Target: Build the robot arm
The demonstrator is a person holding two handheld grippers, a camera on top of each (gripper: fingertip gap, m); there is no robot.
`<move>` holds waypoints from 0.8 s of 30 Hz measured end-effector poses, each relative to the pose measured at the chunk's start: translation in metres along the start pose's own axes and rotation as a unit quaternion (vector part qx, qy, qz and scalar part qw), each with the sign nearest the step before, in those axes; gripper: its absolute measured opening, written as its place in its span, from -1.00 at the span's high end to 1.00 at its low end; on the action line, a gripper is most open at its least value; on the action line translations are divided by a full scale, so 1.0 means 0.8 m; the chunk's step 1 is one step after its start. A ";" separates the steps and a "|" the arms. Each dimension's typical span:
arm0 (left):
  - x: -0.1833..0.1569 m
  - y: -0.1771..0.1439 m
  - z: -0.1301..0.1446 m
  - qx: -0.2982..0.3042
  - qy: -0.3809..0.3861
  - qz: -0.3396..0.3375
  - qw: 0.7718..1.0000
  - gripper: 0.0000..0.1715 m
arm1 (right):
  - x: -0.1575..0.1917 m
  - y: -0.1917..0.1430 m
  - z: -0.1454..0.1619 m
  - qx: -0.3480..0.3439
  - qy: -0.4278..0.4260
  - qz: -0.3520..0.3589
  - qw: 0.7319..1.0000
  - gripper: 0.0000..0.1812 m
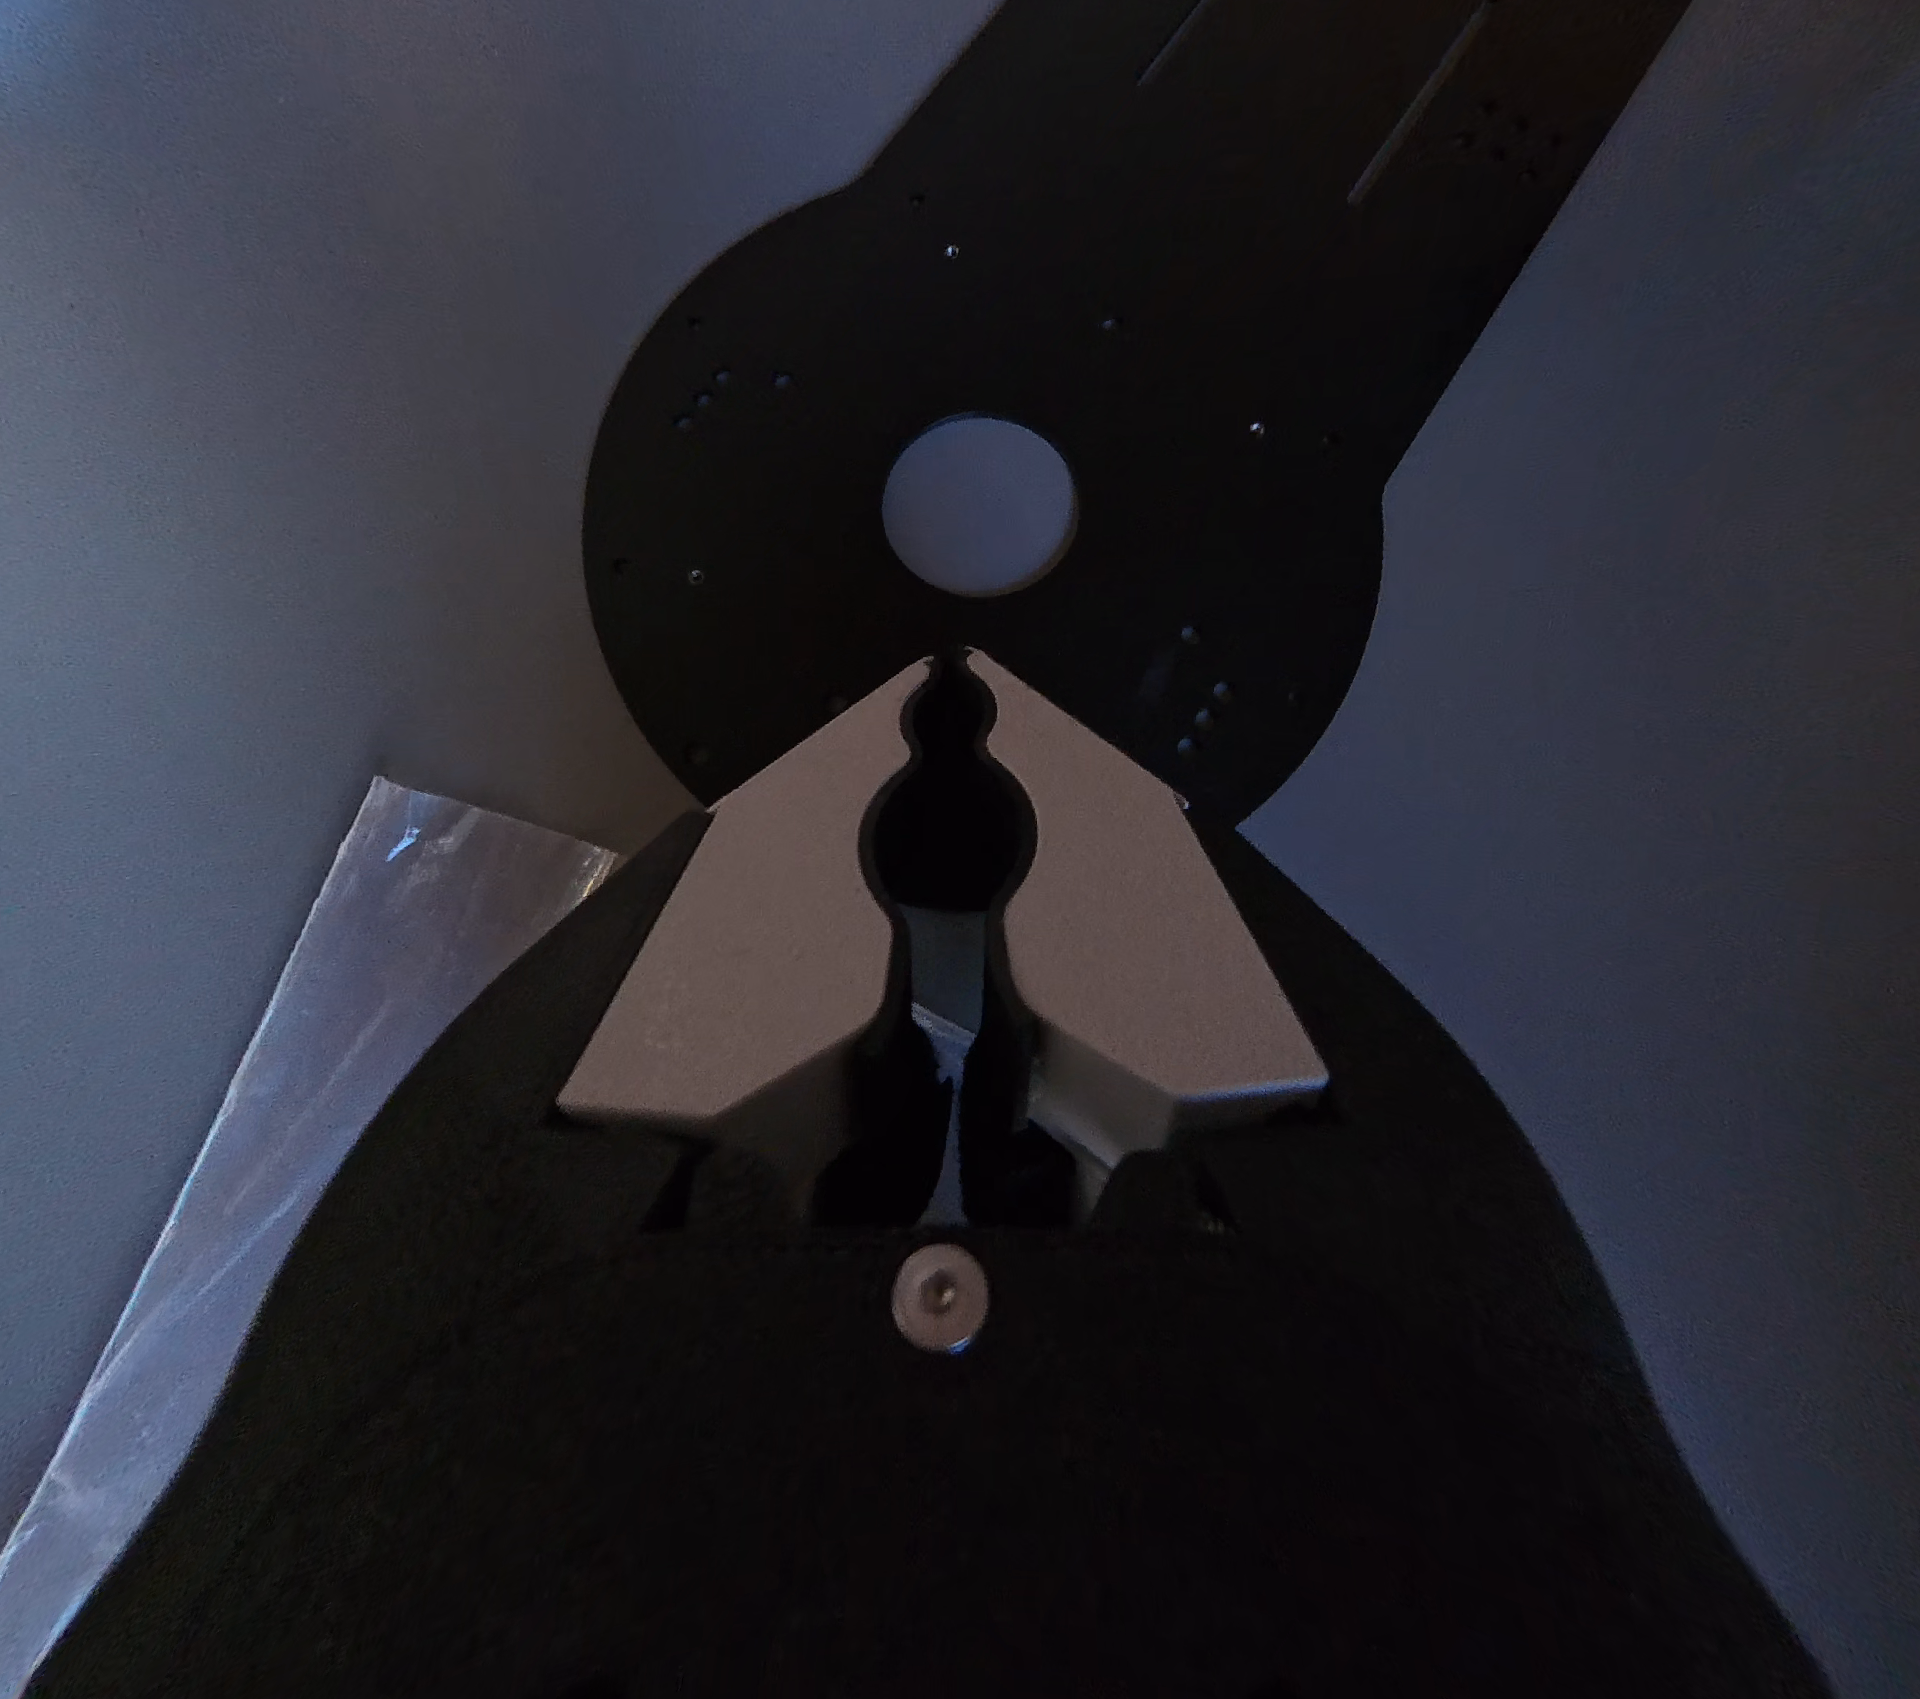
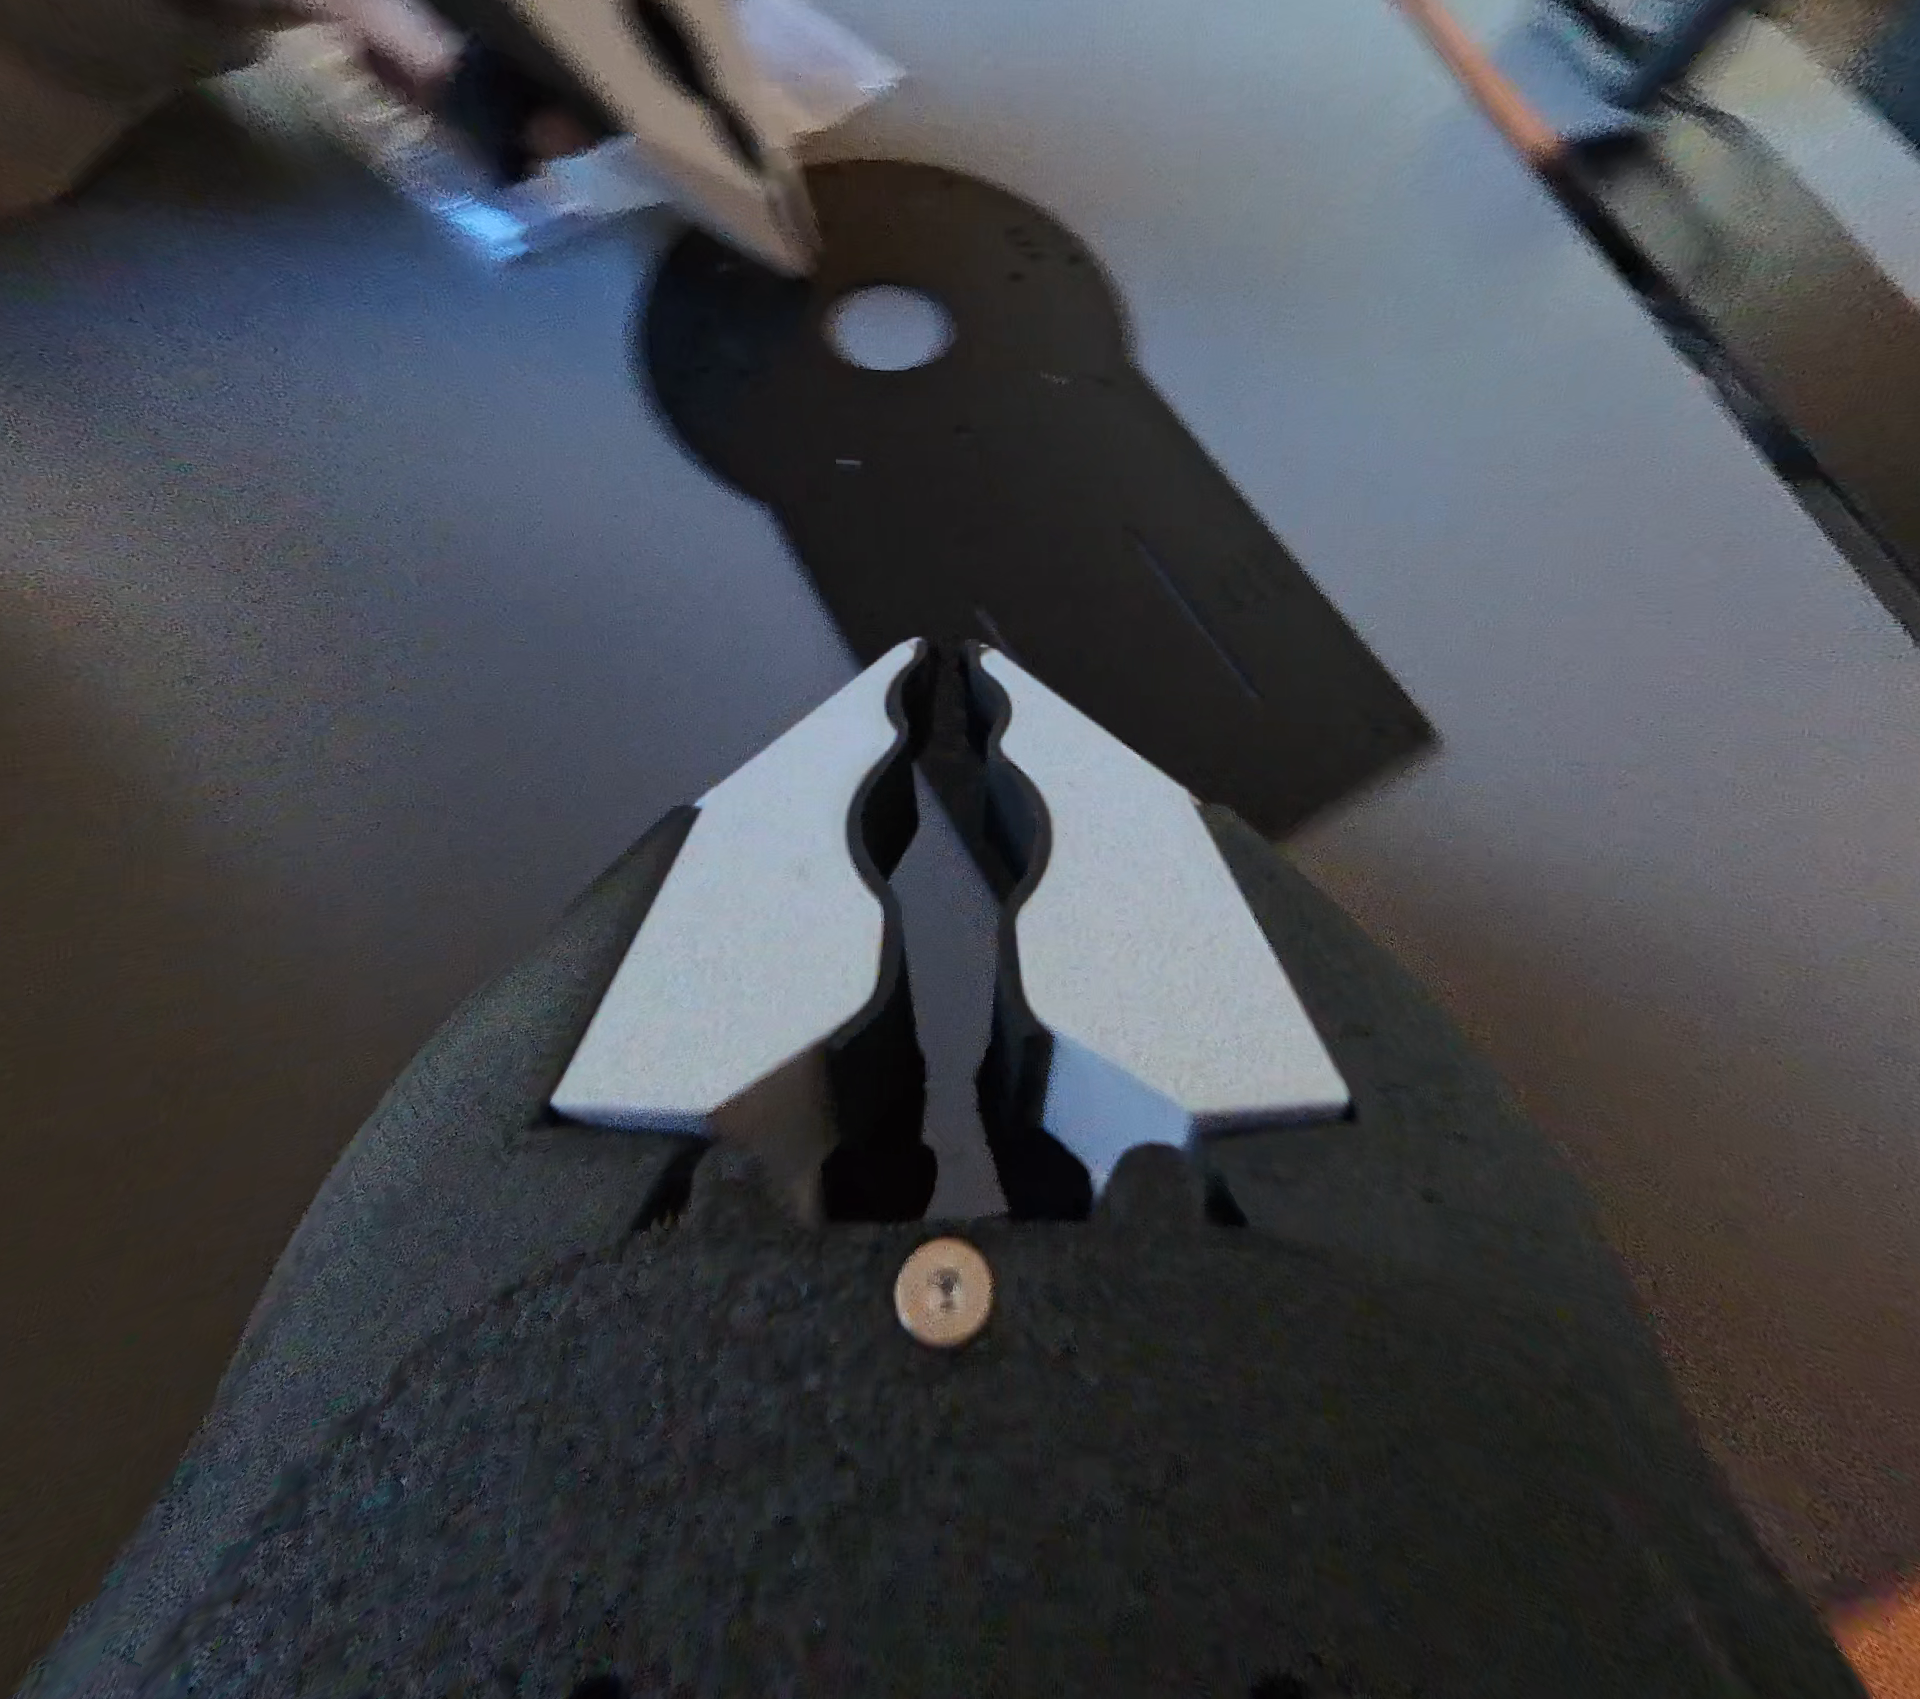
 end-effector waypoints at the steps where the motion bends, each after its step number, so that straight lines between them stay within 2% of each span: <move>1: 0.001 0.000 0.000 0.005 -0.003 -0.003 1.000 1.00 | -0.006 -0.005 0.010 -0.009 0.033 0.047 0.998 0.90; 4: 0.001 -0.017 0.005 0.015 -0.040 -0.045 0.998 0.83 | -0.019 -0.001 0.038 0.006 0.111 0.094 0.989 0.54; 7: 0.003 -0.038 0.014 -0.010 -0.110 -0.089 0.990 0.76 | -0.028 0.013 0.052 0.035 0.136 0.090 0.986 0.28; 11: 0.008 -0.023 0.018 0.016 -0.154 -0.076 0.985 0.72 | -0.038 0.026 0.053 0.057 0.150 0.096 0.982 0.26; 15: 0.014 -0.009 0.011 0.019 -0.152 -0.089 0.984 0.77 | -0.034 0.023 0.052 0.060 0.178 0.076 0.979 0.23; 17: 0.015 -0.003 0.006 0.018 -0.144 -0.096 0.985 0.78 | -0.028 0.020 0.055 0.058 0.181 0.074 0.979 0.29; 18: 0.016 -0.001 0.004 0.019 -0.142 -0.098 0.985 0.78 | -0.025 0.018 0.056 0.061 0.177 0.074 0.980 0.38; 20: 0.019 0.002 0.000 0.024 -0.146 -0.095 0.984 0.78 | -0.022 0.013 0.058 0.068 0.176 0.056 0.980 0.40; 22: 0.019 0.000 -0.013 0.022 -0.153 -0.097 0.983 0.73 | -0.006 -0.019 0.053 0.073 0.185 0.017 0.980 0.27; 24: 0.006 -0.011 -0.045 -0.010 -0.136 -0.109 0.985 0.68 | 0.019 -0.092 0.043 0.007 0.155 -0.005 0.988 0.26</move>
Point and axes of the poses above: each gripper's, where its closed fingertips meet, y out along the fingers, z out of its underside, x = y × z across the jaws, the point moved 9 cm from there along -y, back along the fingers, and after that the axes turned 14 degrees about y, right-handed, at the moved point
